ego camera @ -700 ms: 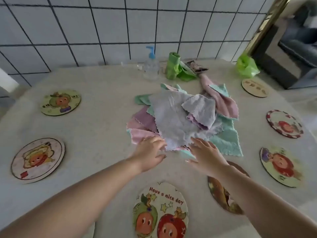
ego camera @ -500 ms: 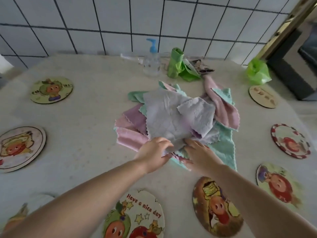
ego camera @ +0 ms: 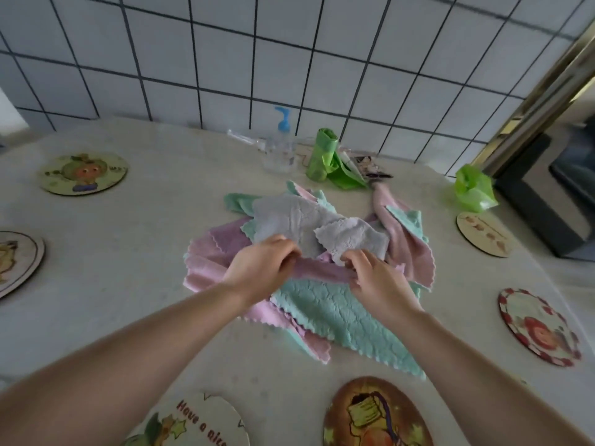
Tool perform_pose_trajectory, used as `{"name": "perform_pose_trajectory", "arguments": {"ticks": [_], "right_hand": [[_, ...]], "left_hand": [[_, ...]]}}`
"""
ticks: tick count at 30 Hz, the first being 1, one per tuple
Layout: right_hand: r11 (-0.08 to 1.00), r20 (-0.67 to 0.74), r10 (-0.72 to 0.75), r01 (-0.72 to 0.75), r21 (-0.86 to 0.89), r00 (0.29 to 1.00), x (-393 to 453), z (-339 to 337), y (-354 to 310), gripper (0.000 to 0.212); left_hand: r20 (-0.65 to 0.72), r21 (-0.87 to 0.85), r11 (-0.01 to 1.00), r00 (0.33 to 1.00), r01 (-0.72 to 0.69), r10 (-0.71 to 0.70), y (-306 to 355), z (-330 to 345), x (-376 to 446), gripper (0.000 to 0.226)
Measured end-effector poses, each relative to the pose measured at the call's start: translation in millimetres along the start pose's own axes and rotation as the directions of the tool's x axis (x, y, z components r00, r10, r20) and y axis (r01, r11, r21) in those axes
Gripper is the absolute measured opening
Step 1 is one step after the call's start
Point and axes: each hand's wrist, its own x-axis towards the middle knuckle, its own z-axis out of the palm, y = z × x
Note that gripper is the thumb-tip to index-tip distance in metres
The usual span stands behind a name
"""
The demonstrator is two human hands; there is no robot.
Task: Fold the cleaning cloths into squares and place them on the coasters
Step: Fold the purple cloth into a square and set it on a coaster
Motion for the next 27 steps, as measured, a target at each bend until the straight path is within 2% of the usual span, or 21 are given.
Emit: {"name": "perform_pose_trajectory", "arguments": {"ticks": [3,5,9,11,15,18,22,27], "right_hand": [[0.996,0.013,-0.021,0.022,-0.083,1.000,19,-12,20,0.016],[0.983,-0.008,-0.025,0.023,-0.180,1.000,29,-25,29,0.011],[0.966,-0.201,-0.018,-0.036,-0.258,0.979,35,-59,33,0.019],[0.957,-0.260,-0.038,-0.039,-0.287,0.965,28,-78,27,0.021],[0.977,-0.338,-0.068,-0.007,-0.214,0.939,-1,-119,5,0.023],[0.979,-0.367,-0.098,0.024,-0.203,0.925,-32,-154,-12,0.029],[0.977,-0.505,-0.137,0.032,-0.212,0.852,-70,-202,-30,0.023],[0.990,-0.622,-0.104,0.020,-0.140,0.776,-103,-223,-42,0.016]], "left_hand": [[-0.068,0.078,0.990,0.991,-0.114,0.120,-8,-22,17,0.016],[-0.064,0.122,0.977,0.981,-0.174,0.183,-8,-42,26,0.017],[0.074,0.226,0.940,0.967,-0.255,0.245,6,-83,22,0.025],[0.088,0.313,0.899,0.952,-0.306,0.293,18,-101,9,0.025],[-0.052,0.416,0.876,0.956,-0.243,0.290,46,-130,-30,0.022],[-0.202,0.413,0.895,0.941,-0.168,0.270,67,-148,-60,0.015],[-0.377,0.374,0.923,0.896,-0.084,0.235,94,-178,-96,0.005],[-0.573,0.216,0.975,0.803,-0.042,0.162,112,-203,-138,0.027]]}}
